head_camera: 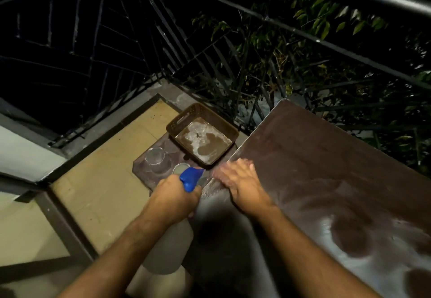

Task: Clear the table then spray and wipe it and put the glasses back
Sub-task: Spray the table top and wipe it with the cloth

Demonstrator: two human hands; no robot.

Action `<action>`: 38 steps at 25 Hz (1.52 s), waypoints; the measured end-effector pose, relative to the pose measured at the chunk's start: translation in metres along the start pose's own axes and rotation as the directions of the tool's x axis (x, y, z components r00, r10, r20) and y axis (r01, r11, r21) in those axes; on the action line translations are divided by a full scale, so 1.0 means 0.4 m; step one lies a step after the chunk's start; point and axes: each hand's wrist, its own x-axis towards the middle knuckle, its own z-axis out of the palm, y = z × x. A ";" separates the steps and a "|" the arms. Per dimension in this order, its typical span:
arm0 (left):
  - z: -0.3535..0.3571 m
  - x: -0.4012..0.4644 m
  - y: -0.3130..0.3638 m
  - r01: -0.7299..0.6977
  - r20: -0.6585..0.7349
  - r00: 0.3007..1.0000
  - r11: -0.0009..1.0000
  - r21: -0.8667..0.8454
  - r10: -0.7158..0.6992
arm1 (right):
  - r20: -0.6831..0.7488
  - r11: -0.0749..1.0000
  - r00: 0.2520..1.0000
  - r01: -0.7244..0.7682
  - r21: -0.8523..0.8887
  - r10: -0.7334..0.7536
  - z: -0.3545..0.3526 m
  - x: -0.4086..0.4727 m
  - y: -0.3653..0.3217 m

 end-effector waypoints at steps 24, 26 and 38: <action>0.028 -0.086 -0.103 -0.032 -0.122 0.992 0.997 0.069 0.040 | -0.028 0.958 0.958 -0.282 0.055 0.284 0.016 -0.034 -0.063; 0.033 -0.094 -0.109 -0.019 -0.109 0.994 0.998 0.067 0.026 | 0.016 0.974 0.976 -0.216 0.070 0.215 0.029 -0.079 -0.099; 0.024 -0.154 -0.227 0.012 -0.128 0.992 0.999 0.049 -0.006 | 0.123 0.999 0.992 -0.021 -0.048 0.027 0.113 -0.137 -0.220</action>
